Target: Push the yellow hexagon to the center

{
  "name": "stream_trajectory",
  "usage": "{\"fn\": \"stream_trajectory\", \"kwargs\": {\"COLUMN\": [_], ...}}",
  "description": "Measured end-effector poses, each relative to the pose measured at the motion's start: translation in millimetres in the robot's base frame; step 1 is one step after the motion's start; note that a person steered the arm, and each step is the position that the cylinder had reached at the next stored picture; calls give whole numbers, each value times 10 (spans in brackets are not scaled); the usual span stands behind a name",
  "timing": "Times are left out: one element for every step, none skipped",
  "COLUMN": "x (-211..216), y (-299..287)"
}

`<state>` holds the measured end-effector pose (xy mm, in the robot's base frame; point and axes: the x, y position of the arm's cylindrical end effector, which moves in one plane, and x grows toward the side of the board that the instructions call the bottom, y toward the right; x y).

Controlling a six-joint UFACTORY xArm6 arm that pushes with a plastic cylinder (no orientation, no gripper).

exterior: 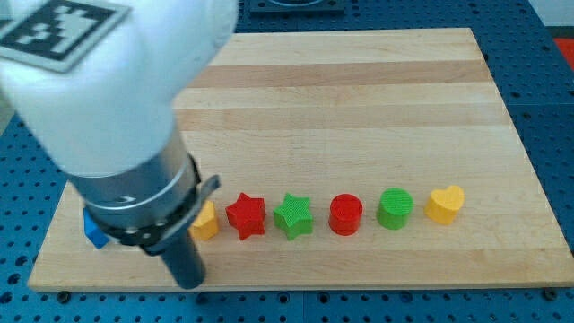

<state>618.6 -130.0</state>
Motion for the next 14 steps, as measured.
{"fn": "stream_trajectory", "kwargs": {"x": [-8,-8,-10,-8,-46,-70,-153,-221,-293,-366,-489,-614,-766,-786], "y": [-410,-1063,-1233,-946,-746,-964,-1026,-1011,-1001,-1000,-1025,-1025,-1037,-1224]}}
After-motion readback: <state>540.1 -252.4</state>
